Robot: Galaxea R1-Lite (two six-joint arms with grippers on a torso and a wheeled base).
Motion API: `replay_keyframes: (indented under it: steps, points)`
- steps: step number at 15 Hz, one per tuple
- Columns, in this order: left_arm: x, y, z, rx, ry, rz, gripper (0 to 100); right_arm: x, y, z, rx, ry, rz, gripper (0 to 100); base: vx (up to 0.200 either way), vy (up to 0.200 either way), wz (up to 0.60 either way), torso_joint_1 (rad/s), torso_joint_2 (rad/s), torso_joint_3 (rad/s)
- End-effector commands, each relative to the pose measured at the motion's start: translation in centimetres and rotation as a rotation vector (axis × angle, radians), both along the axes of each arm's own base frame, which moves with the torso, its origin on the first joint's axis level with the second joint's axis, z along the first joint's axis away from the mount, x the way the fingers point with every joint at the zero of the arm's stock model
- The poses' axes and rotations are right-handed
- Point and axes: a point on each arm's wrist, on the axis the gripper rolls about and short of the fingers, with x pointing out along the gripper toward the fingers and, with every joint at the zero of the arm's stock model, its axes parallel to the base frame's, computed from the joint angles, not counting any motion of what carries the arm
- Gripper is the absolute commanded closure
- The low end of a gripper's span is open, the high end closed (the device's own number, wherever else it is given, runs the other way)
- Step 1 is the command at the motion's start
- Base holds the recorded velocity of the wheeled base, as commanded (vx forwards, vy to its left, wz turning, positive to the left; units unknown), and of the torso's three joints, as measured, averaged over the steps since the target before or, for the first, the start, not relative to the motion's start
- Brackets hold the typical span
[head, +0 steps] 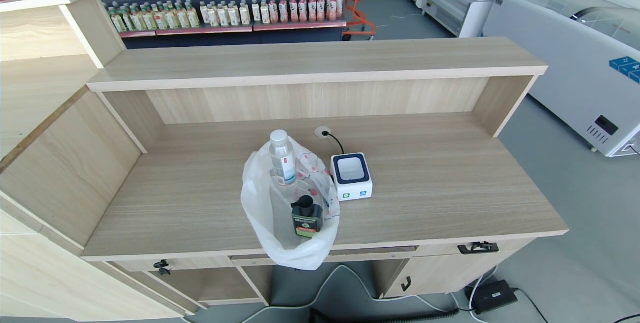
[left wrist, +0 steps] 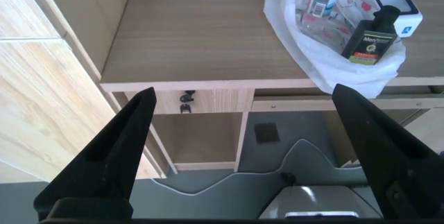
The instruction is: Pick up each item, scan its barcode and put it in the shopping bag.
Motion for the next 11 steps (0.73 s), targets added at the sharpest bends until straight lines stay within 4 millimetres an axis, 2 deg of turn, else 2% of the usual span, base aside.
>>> replay_keyframes:
  steps: [1, 11]
  points:
    - [0.0, 0.0, 0.0, 0.0, 0.0, 0.0, 0, -0.04, 0.0, -0.02, -0.001, -0.005, 0.002, 0, 0.0, 0.0, 0.0, 0.0, 0.0, 0.0]
    - [0.0, 0.0, 0.0, 0.0, 0.0, 0.0, 0, -0.04, 0.0, -0.02, -0.001, -0.005, 0.002, 0, 0.0, 0.0, 0.0, 0.0, 0.0, 0.0]
